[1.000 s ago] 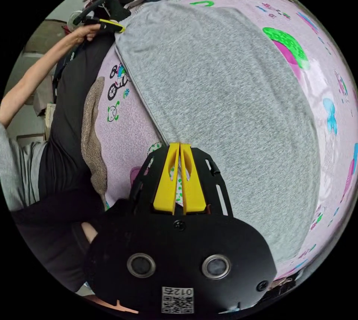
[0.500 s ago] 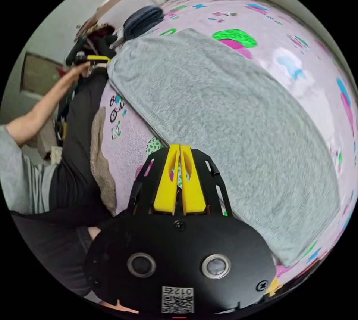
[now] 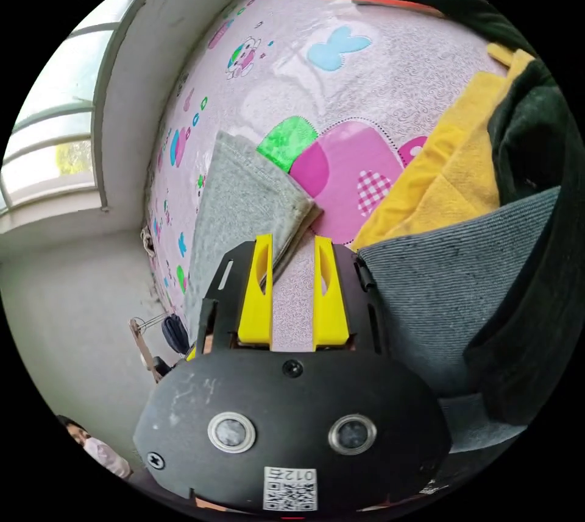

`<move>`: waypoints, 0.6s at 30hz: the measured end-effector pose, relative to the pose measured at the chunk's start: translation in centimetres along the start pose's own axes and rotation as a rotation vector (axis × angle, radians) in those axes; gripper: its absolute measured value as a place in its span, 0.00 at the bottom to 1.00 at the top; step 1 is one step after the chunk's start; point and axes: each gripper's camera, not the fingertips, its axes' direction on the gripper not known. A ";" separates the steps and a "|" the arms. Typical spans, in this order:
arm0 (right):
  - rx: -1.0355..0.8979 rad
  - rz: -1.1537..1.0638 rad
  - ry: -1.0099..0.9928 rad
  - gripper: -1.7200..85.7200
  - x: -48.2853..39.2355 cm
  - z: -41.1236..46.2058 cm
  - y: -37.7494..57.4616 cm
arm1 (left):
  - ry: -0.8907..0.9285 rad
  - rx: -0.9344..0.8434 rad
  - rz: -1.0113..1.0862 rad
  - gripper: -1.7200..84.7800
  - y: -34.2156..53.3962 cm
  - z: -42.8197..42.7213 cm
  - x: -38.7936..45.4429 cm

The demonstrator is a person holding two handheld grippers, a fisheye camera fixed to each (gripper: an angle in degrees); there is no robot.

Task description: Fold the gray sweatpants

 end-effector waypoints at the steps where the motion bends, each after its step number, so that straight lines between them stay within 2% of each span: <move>1: 0.002 0.018 -0.009 0.14 0.2 -0.7 -1.1 | 0.012 0.000 0.020 0.04 -0.8 0.4 0.5; 9: 0.077 0.077 -0.143 0.12 -1.3 -3.3 -5.1 | 0.059 -0.032 0.203 0.05 -6.7 3.4 4.1; 18: 0.124 0.031 -0.203 0.09 -4.9 -4.9 -4.1 | 0.055 -0.034 0.179 0.06 -7.0 4.4 1.8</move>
